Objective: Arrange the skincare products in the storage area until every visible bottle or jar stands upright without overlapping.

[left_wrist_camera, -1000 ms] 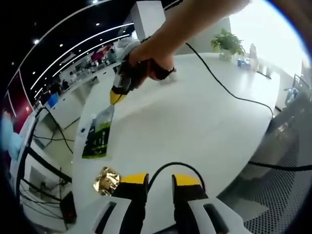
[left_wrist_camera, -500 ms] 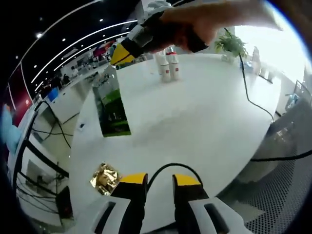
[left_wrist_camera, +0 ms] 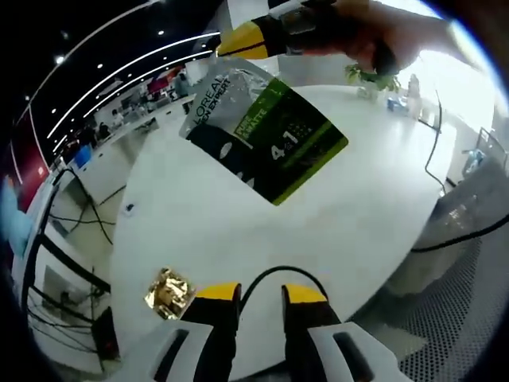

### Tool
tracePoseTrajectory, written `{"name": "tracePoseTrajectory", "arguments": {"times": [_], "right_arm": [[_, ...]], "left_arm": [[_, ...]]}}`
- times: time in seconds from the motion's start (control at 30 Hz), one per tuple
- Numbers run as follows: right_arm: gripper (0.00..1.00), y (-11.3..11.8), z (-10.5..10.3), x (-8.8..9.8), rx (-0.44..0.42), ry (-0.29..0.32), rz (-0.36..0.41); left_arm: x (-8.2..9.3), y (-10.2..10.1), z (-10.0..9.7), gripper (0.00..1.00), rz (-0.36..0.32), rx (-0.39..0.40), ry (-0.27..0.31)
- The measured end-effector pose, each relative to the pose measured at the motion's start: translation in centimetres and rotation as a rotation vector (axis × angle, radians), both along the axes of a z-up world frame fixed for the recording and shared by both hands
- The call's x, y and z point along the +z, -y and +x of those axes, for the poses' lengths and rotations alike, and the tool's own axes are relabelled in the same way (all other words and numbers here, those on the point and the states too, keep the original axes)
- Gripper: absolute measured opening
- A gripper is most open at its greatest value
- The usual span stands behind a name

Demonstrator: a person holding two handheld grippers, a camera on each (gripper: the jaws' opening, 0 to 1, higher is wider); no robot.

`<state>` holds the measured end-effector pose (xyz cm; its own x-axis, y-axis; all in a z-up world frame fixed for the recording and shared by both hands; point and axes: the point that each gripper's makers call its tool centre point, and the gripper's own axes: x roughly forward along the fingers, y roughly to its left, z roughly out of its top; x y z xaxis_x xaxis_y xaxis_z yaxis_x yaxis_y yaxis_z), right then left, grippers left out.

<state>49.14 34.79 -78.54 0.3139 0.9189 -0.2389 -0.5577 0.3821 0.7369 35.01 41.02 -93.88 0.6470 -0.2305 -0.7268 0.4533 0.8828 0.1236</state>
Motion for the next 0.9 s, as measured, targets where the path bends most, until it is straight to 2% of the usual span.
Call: {"name": "tracePoseTrajectory", "arguments": {"times": [0.1, 0.23, 0.27, 0.37, 0.4, 0.47, 0.53, 0.57, 0.63, 0.67, 0.77, 0.83, 0.9], "right_arm": [[0.00, 0.6, -0.1, -0.9, -0.009, -0.023, -0.001], [0.00, 1.2, -0.4, -0.5, -0.024, -0.031, 0.026], [0.00, 1.3, -0.5, -0.4, -0.018, -0.027, 0.029], [0.00, 1.6, -0.8, 0.2, -0.007, -0.019, 0.039], [0.00, 1.7, -0.8, 0.4, -0.007, -0.023, 0.054], [0.00, 1.9, -1.1, 0.9, 0.002, -0.021, 0.065], [0.00, 2.1, -1.6, 1.4, 0.021, -0.018, 0.073], [0.00, 2.1, -1.8, 1.6, 0.034, -0.019, 0.081], [0.00, 2.2, -2.4, 2.1, 0.064, -0.013, 0.093], [0.00, 2.4, -2.4, 2.2, 0.062, 0.014, 0.078], [0.00, 2.5, -3.1, 3.0, 0.091, 0.008, 0.100], [0.00, 2.6, -3.6, 3.5, 0.109, 0.027, 0.103], [0.00, 2.7, -3.9, 3.6, 0.130, 0.029, 0.098]], "left_arm": [[-0.3, 0.1, -0.2, 0.21, 0.013, -0.015, -0.020], [0.1, -0.1, -0.1, 0.22, -0.020, 0.011, -0.025], [0.5, 0.1, 0.0, 0.22, -0.087, 0.047, -0.026], [1.2, -0.4, 0.3, 0.24, -0.168, 0.117, -0.024], [1.8, -0.9, 0.7, 0.25, -0.252, 0.184, -0.022], [2.2, -1.5, 1.0, 0.29, -0.322, 0.238, -0.028], [3.0, -1.9, 1.4, 0.33, -0.449, 0.293, -0.026], [3.8, -1.7, 1.5, 0.35, -0.543, 0.295, -0.027], [5.2, -1.4, 1.7, 0.40, -0.667, 0.284, -0.005], [5.7, -1.2, 1.8, 0.43, -0.692, 0.255, 0.011], [7.2, -0.6, 2.0, 0.58, -0.796, 0.205, 0.055], [7.6, -0.4, 2.2, 0.71, -0.867, 0.211, 0.048], [8.7, -0.2, 2.8, 0.77, -0.956, 0.210, 0.077]]}}
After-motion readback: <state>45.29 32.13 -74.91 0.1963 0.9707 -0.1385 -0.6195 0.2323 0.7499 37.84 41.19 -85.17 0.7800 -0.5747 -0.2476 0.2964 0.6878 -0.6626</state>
